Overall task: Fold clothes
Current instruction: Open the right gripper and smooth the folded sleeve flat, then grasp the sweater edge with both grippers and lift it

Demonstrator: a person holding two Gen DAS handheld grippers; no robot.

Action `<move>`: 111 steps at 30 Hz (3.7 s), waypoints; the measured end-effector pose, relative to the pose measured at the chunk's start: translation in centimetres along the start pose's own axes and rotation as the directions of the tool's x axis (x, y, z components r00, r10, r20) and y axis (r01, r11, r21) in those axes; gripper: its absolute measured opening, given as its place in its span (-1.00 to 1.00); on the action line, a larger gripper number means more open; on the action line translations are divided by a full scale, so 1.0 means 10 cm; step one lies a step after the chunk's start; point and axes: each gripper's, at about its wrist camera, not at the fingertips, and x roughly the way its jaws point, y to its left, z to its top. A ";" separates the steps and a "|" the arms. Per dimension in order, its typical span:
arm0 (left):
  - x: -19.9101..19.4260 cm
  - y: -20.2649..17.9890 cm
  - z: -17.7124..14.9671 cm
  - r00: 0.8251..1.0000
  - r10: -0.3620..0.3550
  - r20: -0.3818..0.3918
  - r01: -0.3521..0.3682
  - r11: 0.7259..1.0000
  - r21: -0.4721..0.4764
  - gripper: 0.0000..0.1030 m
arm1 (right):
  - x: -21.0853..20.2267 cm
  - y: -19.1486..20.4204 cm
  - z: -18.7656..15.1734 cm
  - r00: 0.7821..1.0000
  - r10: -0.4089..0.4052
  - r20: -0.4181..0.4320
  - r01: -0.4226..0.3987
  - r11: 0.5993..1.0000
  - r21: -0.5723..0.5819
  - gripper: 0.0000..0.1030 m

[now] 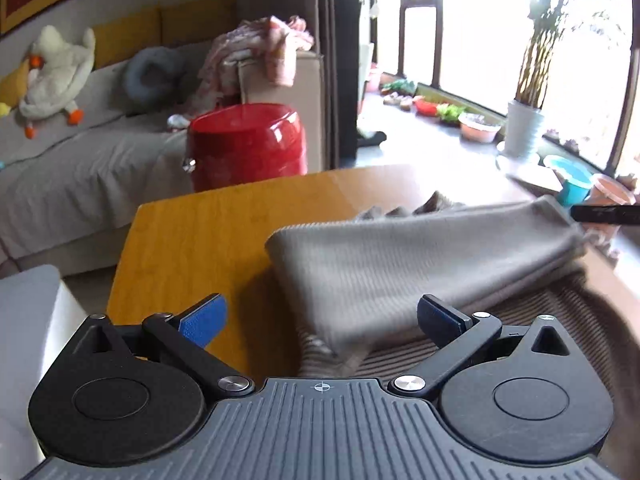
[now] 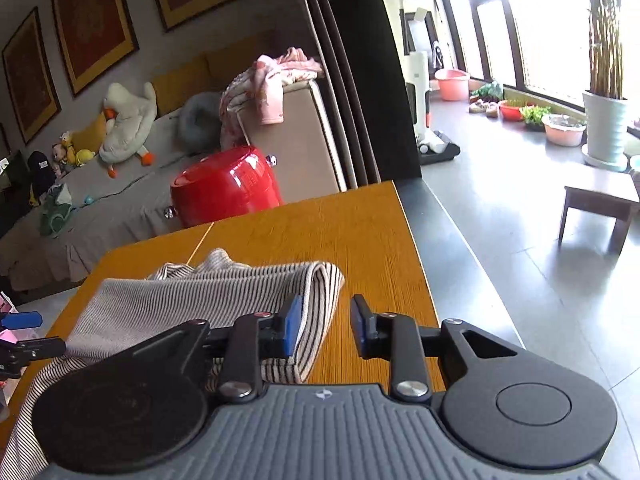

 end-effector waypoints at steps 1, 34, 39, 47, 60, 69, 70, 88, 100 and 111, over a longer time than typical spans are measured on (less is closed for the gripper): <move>0.02 -0.05 0.01 1.000 -0.023 0.015 0.023 1.000 -0.004 1.00 | -0.06 0.04 0.03 1.000 0.004 0.016 -0.004 1.000 -0.011 -0.43; 0.53 -0.10 -0.38 0.999 -0.028 0.026 0.032 0.990 -0.136 1.00 | 0.59 0.54 -0.13 0.988 0.117 -0.100 -0.136 0.970 -0.204 0.48; 0.56 -0.16 -0.36 1.000 -0.007 0.012 0.008 0.994 -0.106 1.00 | 0.50 0.55 -0.16 0.997 0.071 -0.043 -0.078 0.978 -0.196 0.50; 0.53 -0.07 -0.37 0.998 -0.045 0.032 0.049 0.987 -0.151 1.00 | 0.48 0.48 -0.15 0.995 0.081 -0.049 -0.088 0.984 -0.153 0.51; 0.40 -0.15 -0.46 0.999 -0.029 0.030 0.033 0.988 -0.148 1.00 | 0.22 0.58 -0.33 0.995 0.096 -0.027 -0.099 0.984 -0.148 0.52; 0.18 -0.23 -0.59 1.000 -0.009 0.017 0.011 0.990 -0.143 1.00 | 0.07 0.73 -0.47 0.995 0.076 -0.056 -0.086 0.975 -0.207 0.54; 0.17 -0.22 -0.58 1.000 -0.015 0.013 0.017 0.990 -0.142 1.00 | 0.05 0.73 -0.48 0.996 0.069 -0.047 -0.077 0.976 -0.202 0.54; 0.66 0.58 -0.12 0.984 -0.124 -0.127 0.063 0.913 -0.403 1.00 | 0.51 0.23 0.04 0.987 0.074 -0.143 -0.081 0.996 -0.045 0.49; 0.94 0.58 0.00 0.995 -0.068 -0.067 0.044 0.950 -0.309 0.12 | 0.87 0.25 0.07 0.957 0.213 -0.197 -0.214 0.977 0.014 -0.30; 0.16 0.54 0.49 0.975 -0.155 0.161 0.190 0.953 -0.237 -0.62 | 0.40 0.49 0.82 0.954 0.300 0.006 -0.295 0.939 -0.175 -0.48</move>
